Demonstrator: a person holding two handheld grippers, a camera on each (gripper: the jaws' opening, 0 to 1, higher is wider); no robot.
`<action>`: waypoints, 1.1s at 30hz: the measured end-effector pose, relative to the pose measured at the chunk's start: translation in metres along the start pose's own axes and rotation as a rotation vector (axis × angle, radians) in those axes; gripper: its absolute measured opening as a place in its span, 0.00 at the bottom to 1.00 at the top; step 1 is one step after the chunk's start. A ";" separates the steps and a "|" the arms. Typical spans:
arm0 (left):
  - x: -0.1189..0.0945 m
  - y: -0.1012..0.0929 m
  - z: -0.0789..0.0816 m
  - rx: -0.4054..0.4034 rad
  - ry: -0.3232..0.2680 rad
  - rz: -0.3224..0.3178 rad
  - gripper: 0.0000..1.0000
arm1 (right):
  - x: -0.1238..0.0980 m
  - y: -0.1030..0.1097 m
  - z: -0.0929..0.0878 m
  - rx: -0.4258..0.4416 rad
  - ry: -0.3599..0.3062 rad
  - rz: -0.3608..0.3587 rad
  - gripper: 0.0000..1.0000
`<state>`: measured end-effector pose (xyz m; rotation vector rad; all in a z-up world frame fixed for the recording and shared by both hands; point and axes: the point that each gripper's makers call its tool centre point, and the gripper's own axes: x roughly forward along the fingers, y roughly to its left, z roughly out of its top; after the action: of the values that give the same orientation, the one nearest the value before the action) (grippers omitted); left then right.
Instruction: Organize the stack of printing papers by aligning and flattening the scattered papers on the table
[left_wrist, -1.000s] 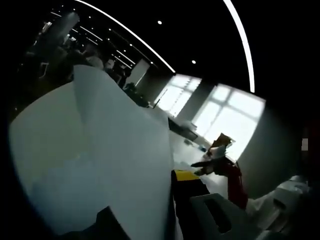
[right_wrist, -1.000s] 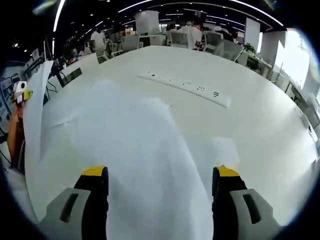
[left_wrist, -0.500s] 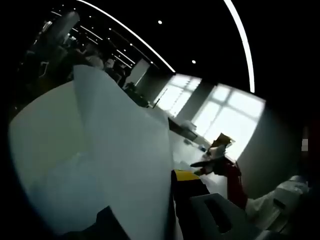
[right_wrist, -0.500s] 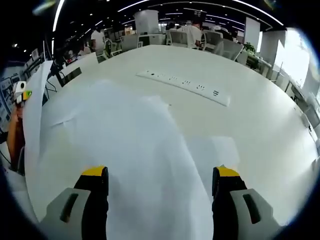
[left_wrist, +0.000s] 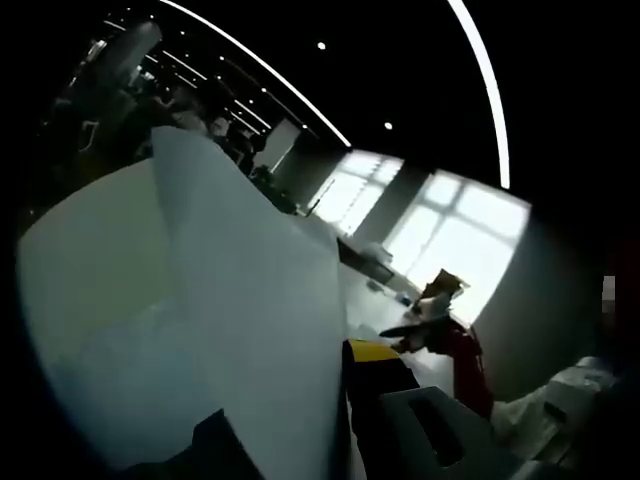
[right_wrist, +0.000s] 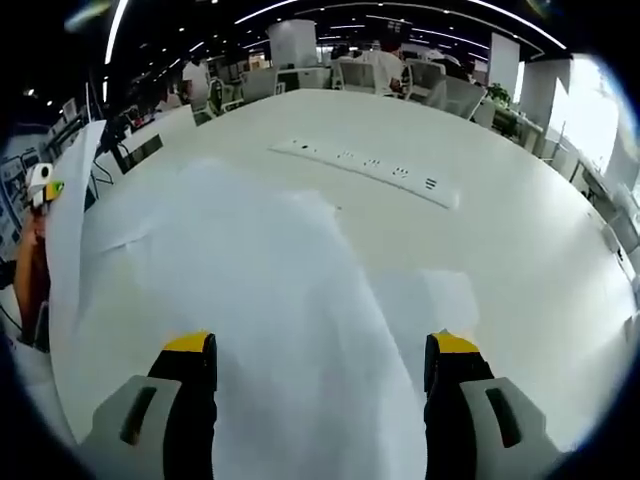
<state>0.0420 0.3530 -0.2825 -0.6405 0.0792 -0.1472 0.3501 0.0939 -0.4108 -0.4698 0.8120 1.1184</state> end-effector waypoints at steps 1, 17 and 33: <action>0.002 0.000 -0.001 -0.002 -0.001 0.000 0.06 | -0.001 -0.002 -0.001 0.002 0.001 -0.006 0.81; 0.025 -0.003 -0.011 -0.019 0.007 0.008 0.06 | -0.007 -0.005 -0.005 0.024 -0.008 -0.017 0.80; 0.024 -0.002 -0.011 -0.081 -0.056 0.042 0.06 | -0.013 -0.021 -0.011 0.052 -0.019 -0.046 0.81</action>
<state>0.0638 0.3411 -0.2909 -0.7233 0.0442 -0.0861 0.3632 0.0699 -0.4093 -0.4320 0.8084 1.0558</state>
